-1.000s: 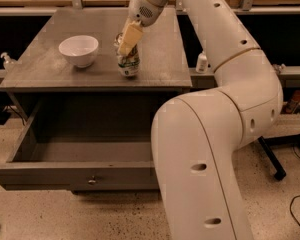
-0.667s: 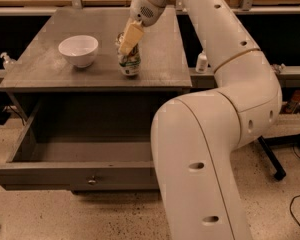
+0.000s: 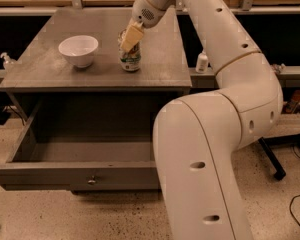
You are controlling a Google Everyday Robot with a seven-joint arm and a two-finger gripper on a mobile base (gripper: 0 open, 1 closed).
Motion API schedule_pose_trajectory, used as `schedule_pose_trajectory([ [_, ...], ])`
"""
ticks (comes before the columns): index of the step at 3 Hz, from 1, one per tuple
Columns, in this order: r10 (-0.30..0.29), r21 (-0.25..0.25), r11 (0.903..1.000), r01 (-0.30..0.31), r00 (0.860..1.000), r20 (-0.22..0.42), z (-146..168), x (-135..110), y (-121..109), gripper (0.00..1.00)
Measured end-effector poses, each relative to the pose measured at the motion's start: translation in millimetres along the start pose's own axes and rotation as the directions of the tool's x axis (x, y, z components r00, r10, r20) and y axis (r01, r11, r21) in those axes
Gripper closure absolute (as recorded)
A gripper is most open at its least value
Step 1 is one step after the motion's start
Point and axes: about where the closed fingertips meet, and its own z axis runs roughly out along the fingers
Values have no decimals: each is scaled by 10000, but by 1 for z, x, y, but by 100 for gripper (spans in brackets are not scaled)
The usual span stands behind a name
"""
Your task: Pick 7up can from top drawer and place on counter
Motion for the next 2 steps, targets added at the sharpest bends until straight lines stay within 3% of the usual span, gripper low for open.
schedule_pose_trajectory([
  [1, 3, 18, 10000, -3, 10000, 35, 4, -1, -1, 0],
  [2, -95, 27, 10000, 95, 9999, 112, 4, -2, -2, 0],
])
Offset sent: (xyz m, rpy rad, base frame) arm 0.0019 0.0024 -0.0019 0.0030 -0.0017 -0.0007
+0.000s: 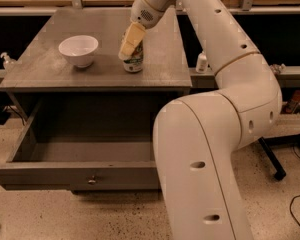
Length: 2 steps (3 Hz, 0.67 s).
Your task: Pick 7up can from top drawer and place on counter
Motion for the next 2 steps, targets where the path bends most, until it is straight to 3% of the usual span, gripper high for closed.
schedule_pose_trajectory([
  [1, -885, 47, 9961, 884, 9944, 574, -14, -5, 2, 0],
  [2, -1818, 770, 9825, 1699, 9643, 1928, -57, -3, -2, 0],
])
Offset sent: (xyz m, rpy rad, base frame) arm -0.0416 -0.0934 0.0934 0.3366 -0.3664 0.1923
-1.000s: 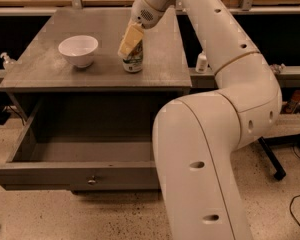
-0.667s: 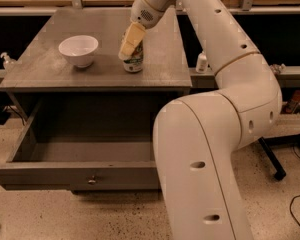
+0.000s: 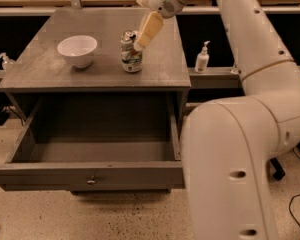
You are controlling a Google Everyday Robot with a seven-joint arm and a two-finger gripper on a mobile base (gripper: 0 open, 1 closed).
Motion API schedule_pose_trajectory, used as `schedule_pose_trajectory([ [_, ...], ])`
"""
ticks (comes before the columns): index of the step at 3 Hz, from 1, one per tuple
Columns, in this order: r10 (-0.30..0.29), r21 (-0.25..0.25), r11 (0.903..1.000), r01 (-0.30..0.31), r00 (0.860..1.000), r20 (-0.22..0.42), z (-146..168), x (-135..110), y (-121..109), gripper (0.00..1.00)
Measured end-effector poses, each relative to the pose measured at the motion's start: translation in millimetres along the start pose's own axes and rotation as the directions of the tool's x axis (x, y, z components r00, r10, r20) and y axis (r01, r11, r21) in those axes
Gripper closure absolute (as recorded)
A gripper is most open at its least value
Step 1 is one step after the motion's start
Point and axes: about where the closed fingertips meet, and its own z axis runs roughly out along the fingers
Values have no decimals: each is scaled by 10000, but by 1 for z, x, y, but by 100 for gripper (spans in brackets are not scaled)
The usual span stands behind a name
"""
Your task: Pick 7up can from top drawer and place on counter
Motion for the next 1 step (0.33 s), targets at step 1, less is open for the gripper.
schedule_pose_trajectory([
  [1, -264, 192, 9995, 257, 9990, 362, -12, 6, -1, 0],
])
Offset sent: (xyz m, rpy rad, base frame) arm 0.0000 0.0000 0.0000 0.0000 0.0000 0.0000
